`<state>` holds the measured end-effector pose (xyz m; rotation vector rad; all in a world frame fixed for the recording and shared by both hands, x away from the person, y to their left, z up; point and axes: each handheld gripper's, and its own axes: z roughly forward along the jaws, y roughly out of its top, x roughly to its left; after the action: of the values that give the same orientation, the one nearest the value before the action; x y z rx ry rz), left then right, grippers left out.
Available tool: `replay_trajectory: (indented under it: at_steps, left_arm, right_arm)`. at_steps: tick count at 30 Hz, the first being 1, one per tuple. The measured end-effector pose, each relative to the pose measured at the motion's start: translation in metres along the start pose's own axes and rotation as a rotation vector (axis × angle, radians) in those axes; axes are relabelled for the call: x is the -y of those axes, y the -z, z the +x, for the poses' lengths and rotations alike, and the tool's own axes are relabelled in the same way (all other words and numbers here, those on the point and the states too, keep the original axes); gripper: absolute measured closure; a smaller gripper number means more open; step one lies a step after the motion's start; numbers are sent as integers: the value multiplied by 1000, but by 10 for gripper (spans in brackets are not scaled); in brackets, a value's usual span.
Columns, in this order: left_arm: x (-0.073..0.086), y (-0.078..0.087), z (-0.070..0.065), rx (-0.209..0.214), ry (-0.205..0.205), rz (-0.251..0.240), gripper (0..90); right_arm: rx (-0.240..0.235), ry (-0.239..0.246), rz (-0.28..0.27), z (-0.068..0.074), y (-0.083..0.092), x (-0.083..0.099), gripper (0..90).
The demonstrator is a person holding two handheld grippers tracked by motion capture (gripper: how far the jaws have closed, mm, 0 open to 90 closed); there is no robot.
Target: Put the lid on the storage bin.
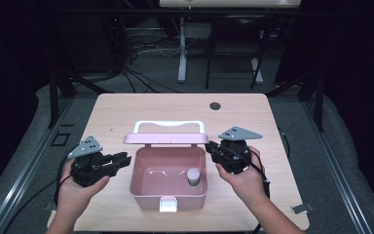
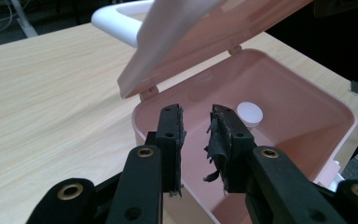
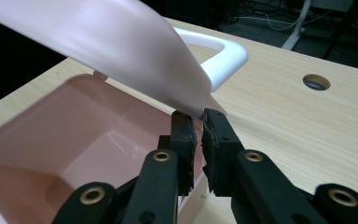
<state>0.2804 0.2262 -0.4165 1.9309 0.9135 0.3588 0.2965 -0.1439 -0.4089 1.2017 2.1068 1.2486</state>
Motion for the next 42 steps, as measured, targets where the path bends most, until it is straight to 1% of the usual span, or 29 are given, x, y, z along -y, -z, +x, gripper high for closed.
replay_trajectory:
  at_steps: [2, 3, 4, 9, 10, 19, 27, 30, 38, 40, 42]
  left_arm:
    - [-1, 1, 0, -2, -5, -2, 738]
    - [-1, 2, -1, -4, -15, -3, 739]
    - [-2, 3, -2, -5, -13, -8, 739]
    - [-2, 5, -3, -10, -26, -10, 742]
    - [-3, 5, -4, -15, -23, -17, 744]
    - [-3, 9, -3, -15, -21, -29, 751]
    - [-5, 13, -6, -8, -29, -42, 752]
    - [-6, 14, -8, -8, -39, -42, 753]
    - [-7, 15, -10, -11, -43, -34, 748]
    - [-8, 15, -10, -11, -50, -32, 748]
    - [-8, 15, -10, -4, -44, -34, 742]
  right_arm:
    - [-4, -6, 2, 0, 0, 1, 828]
    - [-6, -3, 7, 0, 1, 2, 828]
    - [-6, -1, 7, 1, 1, 2, 827]
    - [-8, 1, 9, 2, 2, 4, 826]
    - [-10, -3, 7, 2, 2, 6, 824]
    - [-28, -22, 11, 2, 4, 13, 817]
    - [-34, -25, 14, 1, 3, 17, 814]
    - [-38, -25, 15, 1, 2, 20, 814]
    - [-42, -29, 19, 1, 1, 23, 814]
    - [-42, -28, 17, 1, 2, 23, 813]
    - [-42, -35, 23, -1, 3, 24, 812]
